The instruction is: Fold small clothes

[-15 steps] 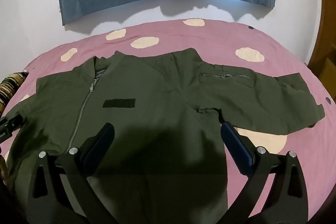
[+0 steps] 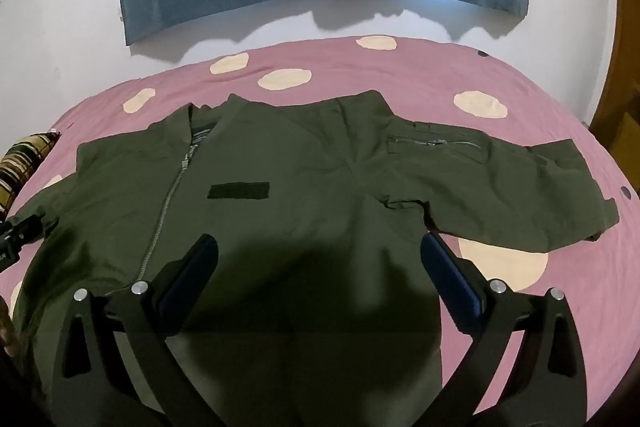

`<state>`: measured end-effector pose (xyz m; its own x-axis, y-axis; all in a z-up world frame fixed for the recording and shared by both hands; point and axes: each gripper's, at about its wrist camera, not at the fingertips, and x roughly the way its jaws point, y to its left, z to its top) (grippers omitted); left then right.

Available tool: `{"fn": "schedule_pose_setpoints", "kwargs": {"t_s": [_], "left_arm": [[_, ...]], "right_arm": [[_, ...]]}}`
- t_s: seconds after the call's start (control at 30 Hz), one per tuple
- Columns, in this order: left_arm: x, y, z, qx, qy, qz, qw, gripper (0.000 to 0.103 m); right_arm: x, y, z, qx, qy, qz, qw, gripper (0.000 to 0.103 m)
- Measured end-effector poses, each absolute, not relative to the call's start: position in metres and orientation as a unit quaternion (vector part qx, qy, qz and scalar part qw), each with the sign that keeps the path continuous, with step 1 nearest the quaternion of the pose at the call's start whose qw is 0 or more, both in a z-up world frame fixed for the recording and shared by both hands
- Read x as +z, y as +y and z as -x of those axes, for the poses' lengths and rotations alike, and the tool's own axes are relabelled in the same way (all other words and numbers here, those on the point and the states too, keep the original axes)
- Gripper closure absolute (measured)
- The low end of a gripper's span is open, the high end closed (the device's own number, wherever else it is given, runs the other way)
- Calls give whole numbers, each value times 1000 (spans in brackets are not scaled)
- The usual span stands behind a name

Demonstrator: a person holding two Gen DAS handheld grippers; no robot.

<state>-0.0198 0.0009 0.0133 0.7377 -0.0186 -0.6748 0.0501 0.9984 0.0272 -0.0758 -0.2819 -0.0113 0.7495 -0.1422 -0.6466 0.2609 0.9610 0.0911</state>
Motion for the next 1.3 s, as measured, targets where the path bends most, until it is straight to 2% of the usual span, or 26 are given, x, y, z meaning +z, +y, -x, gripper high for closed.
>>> {"fn": "schedule_pose_setpoints", "kwargs": {"t_s": [1.3], "left_arm": [[13,-1,22,-17,370,-21,928,4]], "right_arm": [[-14,-273,74,-109,345,-91,928,2]]}}
